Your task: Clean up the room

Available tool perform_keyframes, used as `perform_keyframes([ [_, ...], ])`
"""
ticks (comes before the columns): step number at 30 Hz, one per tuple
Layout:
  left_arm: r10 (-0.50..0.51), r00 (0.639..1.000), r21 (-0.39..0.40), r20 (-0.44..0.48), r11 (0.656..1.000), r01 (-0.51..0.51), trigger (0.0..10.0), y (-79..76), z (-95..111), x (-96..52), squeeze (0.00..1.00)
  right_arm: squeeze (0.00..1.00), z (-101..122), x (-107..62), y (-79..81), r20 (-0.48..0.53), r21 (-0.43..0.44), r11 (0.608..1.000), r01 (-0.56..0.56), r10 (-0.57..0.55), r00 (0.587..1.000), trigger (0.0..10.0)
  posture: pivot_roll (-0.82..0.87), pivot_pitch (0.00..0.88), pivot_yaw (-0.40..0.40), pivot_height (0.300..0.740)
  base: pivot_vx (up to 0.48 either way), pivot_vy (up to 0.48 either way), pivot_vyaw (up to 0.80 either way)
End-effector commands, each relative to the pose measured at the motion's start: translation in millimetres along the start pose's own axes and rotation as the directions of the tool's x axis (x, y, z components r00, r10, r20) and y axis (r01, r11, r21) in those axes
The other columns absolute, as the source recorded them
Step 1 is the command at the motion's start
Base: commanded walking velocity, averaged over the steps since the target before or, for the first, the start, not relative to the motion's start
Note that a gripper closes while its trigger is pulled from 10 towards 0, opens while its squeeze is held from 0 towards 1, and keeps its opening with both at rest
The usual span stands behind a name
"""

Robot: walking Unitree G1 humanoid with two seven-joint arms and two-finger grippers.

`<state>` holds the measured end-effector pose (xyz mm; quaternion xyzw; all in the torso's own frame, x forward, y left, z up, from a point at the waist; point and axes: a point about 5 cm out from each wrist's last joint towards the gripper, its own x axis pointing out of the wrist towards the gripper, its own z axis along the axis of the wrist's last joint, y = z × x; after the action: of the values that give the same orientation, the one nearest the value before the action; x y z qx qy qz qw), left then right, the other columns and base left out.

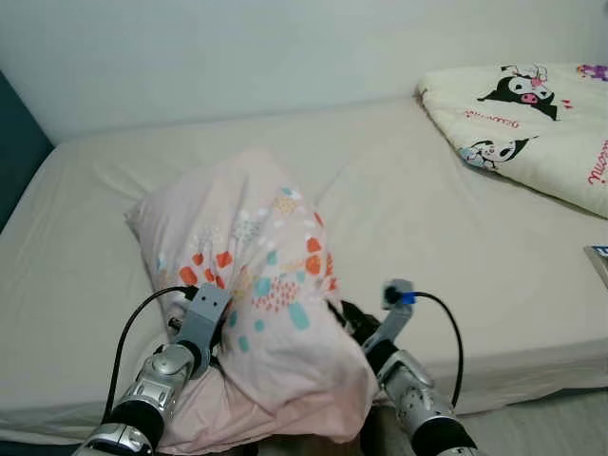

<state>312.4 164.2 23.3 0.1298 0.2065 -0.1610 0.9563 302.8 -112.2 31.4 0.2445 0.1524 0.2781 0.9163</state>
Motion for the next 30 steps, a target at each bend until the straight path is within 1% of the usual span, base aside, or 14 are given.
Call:
perform_keyframes([
  [1, -0.068, 0.998, -0.014, -0.010, 0.998, 0.067, 0.0, -16.8, -6.6, 0.8, 0.00, 0.00, -33.0, 2.4, 13.0, -0.186, -0.020, 0.999, -0.049, 0.044, 0.982, 10.0, 0.05, 0.169, 0.043, 0.617, 0.000, 0.000, 0.00],
  [3, -0.083, 0.996, -0.034, 0.018, 0.996, 0.083, 0.0, -20.1, -2.5, 1.6, 0.00, 0.00, -43.7, -0.3, 12.2, -0.275, -0.052, 0.998, -0.045, 0.029, 0.961, 10.0, 0.05, 0.161, 0.044, 0.617, 0.000, 0.000, 0.00],
  [4, -0.088, 0.996, -0.042, 0.031, 0.995, 0.089, 0.0, -21.2, -0.8, 1.9, 0.00, 0.00, -46.4, -1.3, 11.7, -0.297, -0.070, 0.997, -0.044, 0.022, 0.955, 6.4, 0.05, 0.159, 0.044, 0.617, 0.000, 0.000, 0.00],
  [5, -0.094, 0.995, -0.049, 0.046, 0.994, 0.096, 0.0, -22.1, 1.3, 2.1, 0.00, 0.00, -47.8, -2.1, 10.2, -0.310, -0.086, 0.996, -0.032, 0.004, 0.951, 0.8, 0.05, 0.154, 0.045, 0.617, 0.000, 0.000, 0.00],
  [7, -0.096, 0.994, -0.053, 0.055, 0.994, 0.099, 0.0, -22.4, 2.4, 2.2, 0.00, 0.00, -47.9, -2.3, 9.2, -0.311, -0.095, 0.995, -0.024, -0.007, 0.950, 0.8, 0.05, 0.154, 0.045, 0.617, 0.000, 0.000, 0.00],
  [8, -0.100, 0.992, -0.070, 0.075, 0.992, 0.106, 0.0, -22.9, 4.7, 1.9, 0.00, 0.00, -46.9, -2.5, 7.2, -0.301, -0.112, 0.994, -0.001, -0.033, 0.953, 0.0, 0.04, 0.139, 0.046, 0.617, 0.000, 0.000, 0.00],
  [11, -0.107, 0.989, -0.102, 0.106, 0.988, 0.118, 0.0, -23.6, 8.0, 1.2, 0.00, 0.00, -45.0, -3.1, 4.0, -0.281, -0.131, 0.991, 0.039, -0.075, 0.957, 0.0, 0.04, 0.129, 0.046, 0.617, 0.000, 0.000, 0.00],
  [12, -0.111, 0.985, -0.126, 0.128, 0.984, 0.128, 0.0, -25.0, 10.0, 0.3, 0.00, 0.00, -43.6, -4.0, 0.7, -0.260, -0.132, 0.988, 0.080, -0.113, 0.959, 0.0, 0.04, 0.122, 0.046, 0.617, 0.000, 0.000, 0.00],
  [13, -0.111, 0.985, -0.126, 0.128, 0.984, 0.128, 0.0, -25.0, 10.0, 0.3, 0.00, 0.00, -43.6, -4.0, 0.7, -0.260, -0.132, 0.988, 0.080, -0.113, 0.959, 0.0, 0.04, 0.122, 0.046, 0.617, 0.000, 0.000, 0.00],
  [16, -0.119, 0.982, -0.156, 0.149, 0.977, 0.142, 0.0, -29.9, 10.4, -0.9, 0.00, 0.00, -41.4, -5.4, -3.0, -0.220, -0.101, 0.986, 0.132, -0.151, 0.964, 0.0, 0.04, 0.118, 0.040, 0.617, 0.000, 0.000, 0.00],
  [23, -0.111, 0.983, -0.193, 0.144, 0.971, 0.138, 0.0, -35.0, 7.9, -0.8, 0.00, 0.00, -38.9, -6.1, -4.4, -0.178, -0.071, 0.985, 0.154, -0.165, 0.970, 0.0, 0.04, 0.114, 0.036, 0.617, 0.000, 0.000, 0.00],
  [26, -0.100, 0.984, -0.232, 0.146, 0.964, 0.132, 0.0, -37.3, 9.1, -0.4, 0.00, 0.00, -31.8, -5.0, -5.8, -0.127, -0.051, 0.984, 0.172, -0.177, 0.976, 0.0, 0.03, 0.107, 0.034, 0.617, 0.000, 0.000, 0.00],
  [29, -0.093, 0.981, -0.259, 0.170, 0.956, 0.135, 0.0, -40.1, 13.8, -0.4, 0.00, 0.00, -22.0, -3.8, -7.0, -0.067, -0.047, 0.982, 0.181, -0.184, 0.981, 0.0, 0.03, 0.097, 0.035, 0.617, 0.000, 0.000, 0.00],
  [30, -0.086, 0.976, -0.261, 0.198, 0.955, 0.138, 0.0, -40.0, 19.5, -0.6, 0.00, 0.00, -15.8, -2.9, -6.6, -0.032, -0.051, 0.982, 0.179, -0.181, 0.983, 0.0, 0.03, 0.082, 0.043, 0.617, 0.000, 0.000, 0.00],
])
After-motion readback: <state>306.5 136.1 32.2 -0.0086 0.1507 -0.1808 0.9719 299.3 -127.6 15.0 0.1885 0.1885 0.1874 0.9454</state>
